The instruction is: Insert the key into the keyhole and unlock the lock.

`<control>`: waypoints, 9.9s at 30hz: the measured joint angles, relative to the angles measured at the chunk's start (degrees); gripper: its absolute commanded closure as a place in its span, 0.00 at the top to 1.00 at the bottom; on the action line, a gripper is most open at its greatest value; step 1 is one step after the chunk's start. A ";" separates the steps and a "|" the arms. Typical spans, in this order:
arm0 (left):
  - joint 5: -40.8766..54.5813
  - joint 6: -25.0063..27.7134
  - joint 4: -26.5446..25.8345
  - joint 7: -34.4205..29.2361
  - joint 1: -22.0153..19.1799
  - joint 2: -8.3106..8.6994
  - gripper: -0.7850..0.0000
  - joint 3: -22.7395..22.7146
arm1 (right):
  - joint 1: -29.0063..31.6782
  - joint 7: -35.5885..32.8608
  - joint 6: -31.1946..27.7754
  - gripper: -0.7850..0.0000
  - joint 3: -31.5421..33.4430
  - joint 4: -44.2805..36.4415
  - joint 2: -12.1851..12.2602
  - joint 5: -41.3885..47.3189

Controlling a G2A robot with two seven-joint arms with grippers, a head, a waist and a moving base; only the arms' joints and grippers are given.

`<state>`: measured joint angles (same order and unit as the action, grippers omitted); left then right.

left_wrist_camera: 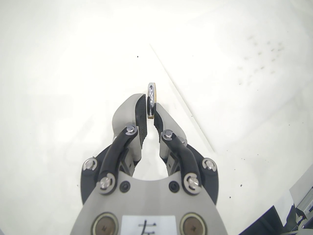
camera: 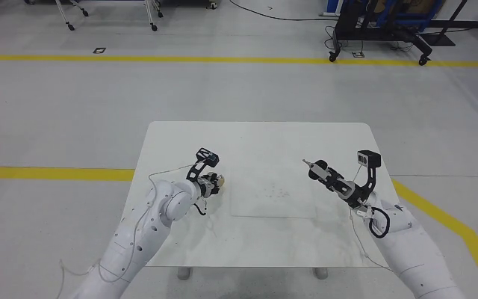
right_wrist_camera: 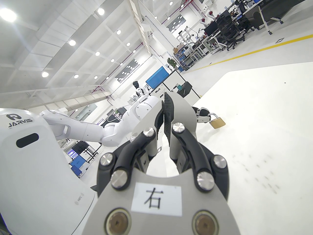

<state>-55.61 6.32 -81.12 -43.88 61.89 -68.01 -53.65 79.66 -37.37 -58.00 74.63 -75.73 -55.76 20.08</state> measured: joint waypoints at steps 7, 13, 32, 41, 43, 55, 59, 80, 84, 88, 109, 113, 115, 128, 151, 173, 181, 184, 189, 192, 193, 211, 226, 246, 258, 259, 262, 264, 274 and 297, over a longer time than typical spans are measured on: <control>-0.15 -0.15 0.61 -0.08 -0.81 -0.46 0.31 0.62 | 0.00 0.00 0.00 0.00 0.00 0.00 0.00 0.00; -0.21 -0.07 1.80 -0.02 -1.68 -0.84 0.27 0.98 | 0.00 0.00 0.00 0.00 0.00 0.00 0.00 0.00; -1.55 0.31 5.23 1.91 -3.56 -2.21 0.00 2.87 | 0.00 0.00 0.00 0.00 0.00 0.00 0.00 0.00; -1.66 0.90 5.21 1.86 -3.29 -2.37 0.22 2.41 | 0.00 0.00 0.00 0.00 0.00 0.00 0.00 0.00; -1.64 0.89 5.20 1.89 -3.16 -2.39 0.24 2.21 | 0.00 0.00 0.00 0.00 0.00 0.00 0.00 0.00; -1.86 1.44 4.44 1.94 -2.20 -2.31 0.12 0.91 | 0.00 0.00 0.00 0.00 0.00 0.00 0.00 0.00; -2.20 1.45 4.26 1.92 -2.03 -2.32 0.00 0.71 | 0.00 0.00 0.00 0.00 0.00 0.00 0.00 0.00; 12.53 6.21 -1.85 4.14 1.35 -1.29 0.00 -9.35 | 0.00 0.00 0.00 0.00 0.00 0.00 0.00 0.00; 14.68 7.33 -5.60 4.47 3.54 -0.61 0.00 -12.75 | 0.00 0.00 0.00 0.00 0.00 0.00 0.00 0.00; 14.59 7.29 -5.36 4.46 3.46 -0.64 0.00 -12.50 | 0.00 0.00 0.00 0.00 0.00 0.00 0.00 0.00; 79.68 -12.70 28.29 -17.07 -12.27 -5.43 0.00 -11.04 | -12.38 9.80 4.37 0.00 -16.22 6.40 -6.25 0.58; 82.55 -13.11 32.27 -17.56 -15.30 -6.57 0.00 -8.40 | -12.87 13.01 4.82 0.00 -17.38 6.84 -7.14 -2.37; 81.74 -13.01 32.27 -17.63 -15.31 -6.55 0.00 -8.34 | -12.85 13.13 4.76 0.00 -17.40 6.83 -7.17 -2.35; 89.81 -24.50 34.72 -16.47 -15.48 -7.74 0.00 -7.63 | -12.69 17.30 9.13 0.00 -16.70 3.81 -7.44 -10.26; 88.81 -32.62 46.55 -20.84 -26.75 -12.02 0.00 1.64 | 0.76 41.02 32.54 0.00 -7.91 -19.05 -5.91 -63.28; 88.81 -32.61 46.55 -20.83 -26.75 -12.02 0.00 1.64 | 0.76 18.36 25.79 0.00 -7.37 -38.62 -3.16 -115.01; 88.14 -30.40 42.15 -17.99 -24.21 -11.55 0.00 1.01 | -2.47 8.86 27.23 0.00 -12.84 -41.72 -4.19 -121.09; 87.95 -30.97 40.69 -17.77 -23.48 -11.18 0.00 0.52 | -3.07 7.24 26.54 0.00 -14.45 -41.99 -4.45 -122.52; 87.40 -32.04 38.72 -17.62 -22.46 -10.75 0.00 0.24 | -4.60 5.56 26.82 0.00 -17.71 -41.21 -5.10 -125.55; 87.07 -32.38 37.81 -17.44 -22.02 -10.57 0.00 0.17 | -5.83 5.99 27.23 0.00 -19.27 -39.76 -5.54 -126.70; 86.98 -32.46 37.59 -17.41 -21.92 -10.52 0.00 0.15 | -6.19 6.02 27.40 0.00 -19.59 -39.18 -5.67 -126.92; 86.45 -33.80 35.78 -16.98 -21.11 -10.01 0.00 0.10 | -7.65 4.55 26.29 0.00 -21.47 -37.72 -6.84 -129.39; 86.36 -34.12 35.55 -16.07 -21.09 -9.96 0.00 0.47 | -6.96 4.61 24.70 0.00 -21.33 -37.72 -7.20 -131.79; 86.10 -34.36 35.38 -15.64 -21.10 -9.94 0.00 1.12 | -7.72 3.73 23.68 0.00 -21.50 -36.58 -8.18 -132.39; 85.70 -34.34 35.43 -15.71 -21.20 -9.99 0.00 1.73 | -8.57 1.78 22.49 0.00 -22.79 -36.01 -8.94 -133.61; 85.68 -34.31 35.42 -15.76 -21.21 -10.00 0.00 1.78 | -8.67 1.80 22.49 0.00 -22.90 -35.85 -9.01 -133.62; 85.56 -34.18 35.41 -15.98 -21.24 -10.00 0.00 1.92 | -9.12 1.88 22.49 0.00 -23.30 -35.18 -9.28 -133.61; 85.51 -34.08 35.43 -16.15 -21.26 -10.00 0.00 2.00 | -9.52 1.81 22.43 0.00 -23.65 -34.58 -9.49 -133.63; 85.84 -33.85 35.81 -16.78 -21.57 -10.02 0.00 2.11 | -10.11 0.53 22.84 1.00 -23.58 -34.00 -10.21 -132.61; 86.08 -16.89 29.31 -5.70 -17.09 -9.81 0.00 -0.99 | -3.28 16.05 36.44 1.00 -15.31 -35.55 -9.64 -126.85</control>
<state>30.47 -10.57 -51.81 -49.58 44.80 -77.82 -54.65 76.38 -21.32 -21.56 59.32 -111.28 -65.40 -106.78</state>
